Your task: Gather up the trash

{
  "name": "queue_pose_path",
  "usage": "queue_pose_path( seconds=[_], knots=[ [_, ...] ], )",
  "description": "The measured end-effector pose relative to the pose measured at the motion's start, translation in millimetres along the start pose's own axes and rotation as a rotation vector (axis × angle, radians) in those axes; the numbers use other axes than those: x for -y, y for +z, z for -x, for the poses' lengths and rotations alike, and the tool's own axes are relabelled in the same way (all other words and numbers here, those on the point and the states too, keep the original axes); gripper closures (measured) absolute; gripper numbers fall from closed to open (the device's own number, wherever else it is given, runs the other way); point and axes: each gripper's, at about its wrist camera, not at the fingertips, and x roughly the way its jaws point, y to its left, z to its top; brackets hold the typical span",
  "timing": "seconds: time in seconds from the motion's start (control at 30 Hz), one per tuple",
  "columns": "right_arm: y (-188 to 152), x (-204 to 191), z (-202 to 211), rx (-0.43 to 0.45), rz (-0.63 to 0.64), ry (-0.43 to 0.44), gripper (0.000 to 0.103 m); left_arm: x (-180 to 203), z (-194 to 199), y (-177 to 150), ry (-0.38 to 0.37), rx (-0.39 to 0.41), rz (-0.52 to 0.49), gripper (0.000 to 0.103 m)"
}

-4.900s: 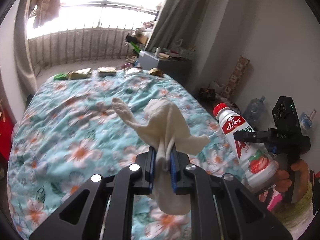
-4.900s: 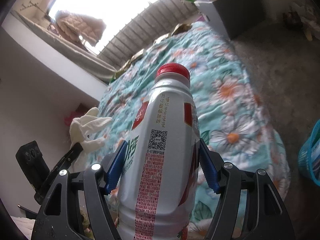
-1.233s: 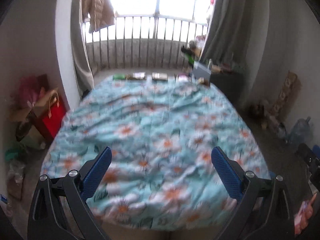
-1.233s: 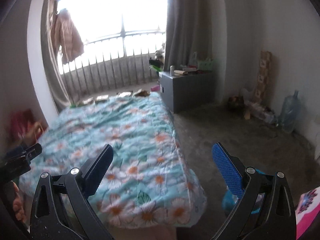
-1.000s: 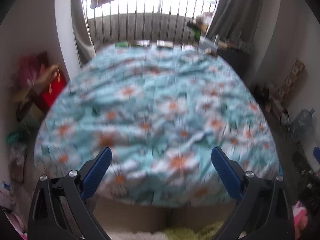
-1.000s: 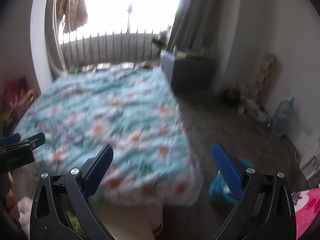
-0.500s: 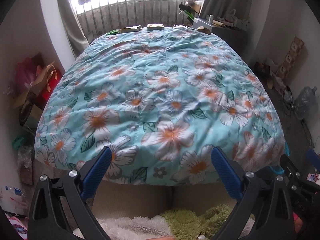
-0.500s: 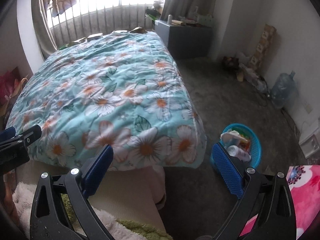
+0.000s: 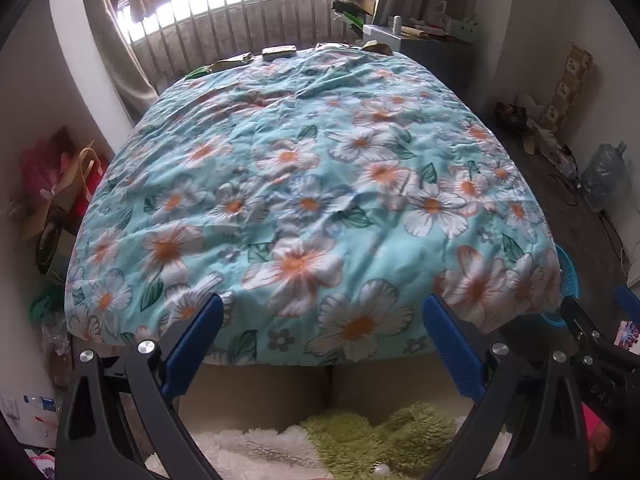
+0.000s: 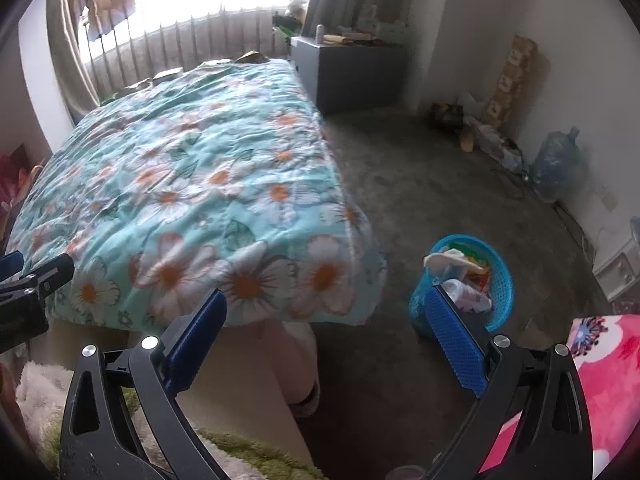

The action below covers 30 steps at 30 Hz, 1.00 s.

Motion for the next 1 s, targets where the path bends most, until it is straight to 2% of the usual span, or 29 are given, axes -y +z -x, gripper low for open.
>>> queue_pose_path(
  seconds=[0.37,1.0],
  knots=[
    [-2.3,17.0,-0.5,0.000,-0.031,-0.020,0.008,16.2,2.3,2.6,-0.020,0.007,-0.038,0.005],
    [-1.8,19.7,-1.8,-0.004,-0.038,-0.023,0.008,23.8,4.0,4.0,-0.028,0.014,-0.057,0.005]
  ],
)
